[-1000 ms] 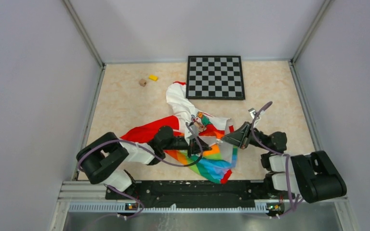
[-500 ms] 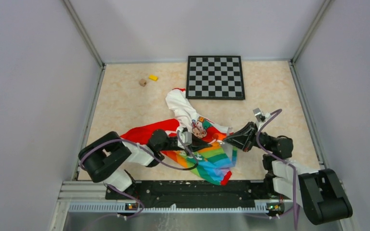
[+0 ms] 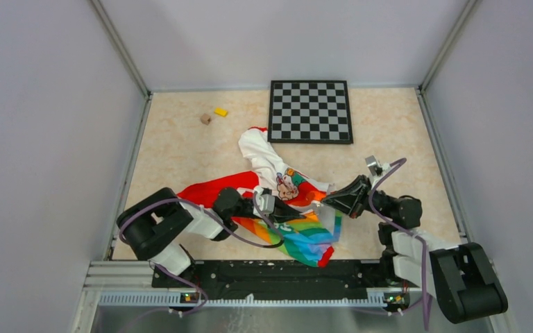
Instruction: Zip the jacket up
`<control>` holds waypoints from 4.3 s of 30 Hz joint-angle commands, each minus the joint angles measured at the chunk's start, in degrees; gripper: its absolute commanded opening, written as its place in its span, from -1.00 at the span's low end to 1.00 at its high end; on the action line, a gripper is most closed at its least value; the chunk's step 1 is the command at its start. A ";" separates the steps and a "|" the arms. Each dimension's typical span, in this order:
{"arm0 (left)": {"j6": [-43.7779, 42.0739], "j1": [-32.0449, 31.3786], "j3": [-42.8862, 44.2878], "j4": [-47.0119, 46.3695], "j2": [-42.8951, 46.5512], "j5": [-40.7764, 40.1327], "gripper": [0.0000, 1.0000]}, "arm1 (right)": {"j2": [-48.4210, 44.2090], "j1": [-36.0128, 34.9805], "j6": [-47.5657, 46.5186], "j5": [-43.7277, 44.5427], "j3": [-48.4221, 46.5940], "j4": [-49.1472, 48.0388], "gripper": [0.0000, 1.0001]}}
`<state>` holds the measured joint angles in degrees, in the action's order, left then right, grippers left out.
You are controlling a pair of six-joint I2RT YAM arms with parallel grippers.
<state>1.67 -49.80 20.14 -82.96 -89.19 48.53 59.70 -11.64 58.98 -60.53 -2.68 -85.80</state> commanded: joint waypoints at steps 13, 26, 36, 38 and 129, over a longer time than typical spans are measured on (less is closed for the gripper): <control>1.15 0.14 3.10 -2.23 -1.76 0.25 -1.00 | 1.99 -1.59 -0.07 -0.65 0.04 -9.34 -1.00; 2.47 0.19 4.30 -1.55 -2.69 2.62 -1.00 | 1.80 -1.81 -0.96 -0.37 0.26 -8.74 -1.00; 2.86 0.23 4.64 -1.50 -3.01 1.95 -1.00 | 1.60 -1.98 -1.15 -0.33 0.39 -8.37 -1.00; 2.93 0.23 4.45 -1.90 -3.01 1.62 -1.00 | 1.66 -1.96 -0.92 -0.37 0.39 -8.65 -1.00; 8.74 2.07 2.29 -7.86 -2.67 7.96 -1.00 | -0.82 -4.91 -1.00 -0.33 0.39 -12.95 -1.00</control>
<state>8.64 -47.92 21.21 -85.65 -90.89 55.02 58.57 -15.92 59.61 -61.10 -2.22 -86.13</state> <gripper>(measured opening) 0.008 0.006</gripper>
